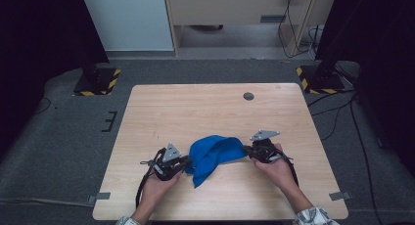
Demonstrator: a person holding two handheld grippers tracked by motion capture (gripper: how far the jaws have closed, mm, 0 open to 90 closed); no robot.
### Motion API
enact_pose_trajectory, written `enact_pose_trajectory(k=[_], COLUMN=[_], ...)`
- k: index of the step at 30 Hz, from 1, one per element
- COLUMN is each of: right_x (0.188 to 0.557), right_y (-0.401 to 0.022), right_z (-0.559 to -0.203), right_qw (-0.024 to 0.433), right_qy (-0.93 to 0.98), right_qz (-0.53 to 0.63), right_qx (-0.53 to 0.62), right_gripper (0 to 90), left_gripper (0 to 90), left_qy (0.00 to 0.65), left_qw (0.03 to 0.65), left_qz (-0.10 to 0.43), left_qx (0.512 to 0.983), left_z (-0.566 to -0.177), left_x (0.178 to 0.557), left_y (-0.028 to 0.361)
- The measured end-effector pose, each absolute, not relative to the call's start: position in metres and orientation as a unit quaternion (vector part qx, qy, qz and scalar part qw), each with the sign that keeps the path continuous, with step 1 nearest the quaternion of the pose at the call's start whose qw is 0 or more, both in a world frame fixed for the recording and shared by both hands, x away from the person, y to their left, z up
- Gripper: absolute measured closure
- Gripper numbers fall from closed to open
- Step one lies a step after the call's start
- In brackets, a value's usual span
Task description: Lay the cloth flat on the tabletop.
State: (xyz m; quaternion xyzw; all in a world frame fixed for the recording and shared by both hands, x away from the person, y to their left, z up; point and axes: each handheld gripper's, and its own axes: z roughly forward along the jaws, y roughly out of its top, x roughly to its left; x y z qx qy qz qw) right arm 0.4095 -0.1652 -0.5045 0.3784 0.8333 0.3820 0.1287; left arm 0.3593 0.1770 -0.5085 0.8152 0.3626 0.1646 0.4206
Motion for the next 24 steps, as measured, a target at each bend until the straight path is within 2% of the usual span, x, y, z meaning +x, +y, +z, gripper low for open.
enact_pose_trajectory(k=[11, 18, 21, 24], right_x=[0.418, 0.423, 0.43, 0.43], right_y=[-0.183, -0.186, -0.186, -0.187], right_z=[-0.521, -0.522, -0.525, -0.527], right_qw=[0.127, 0.144, 0.153, 0.155], right_qy=[0.841, 0.835, 0.832, 0.827], right_qz=[0.351, 0.352, 0.352, 0.356], right_qx=[0.391, 0.396, 0.401, 0.407], right_gripper=[87.6, 86.7, 83.7, 72.4], left_gripper=[83.1, 83.3, 78.9, 69.8], left_qy=[0.422, 0.431, 0.437, 0.442], left_qw=[0.441, 0.42, 0.409, 0.407], left_qz=[0.19, 0.19, 0.188, 0.187], left_qx=[0.769, 0.776, 0.779, 0.777], left_z=[-0.508, -0.519, -0.525, -0.527], left_x=[0.375, 0.39, 0.395, 0.395], left_y=[0.206, 0.202, 0.201, 0.205])
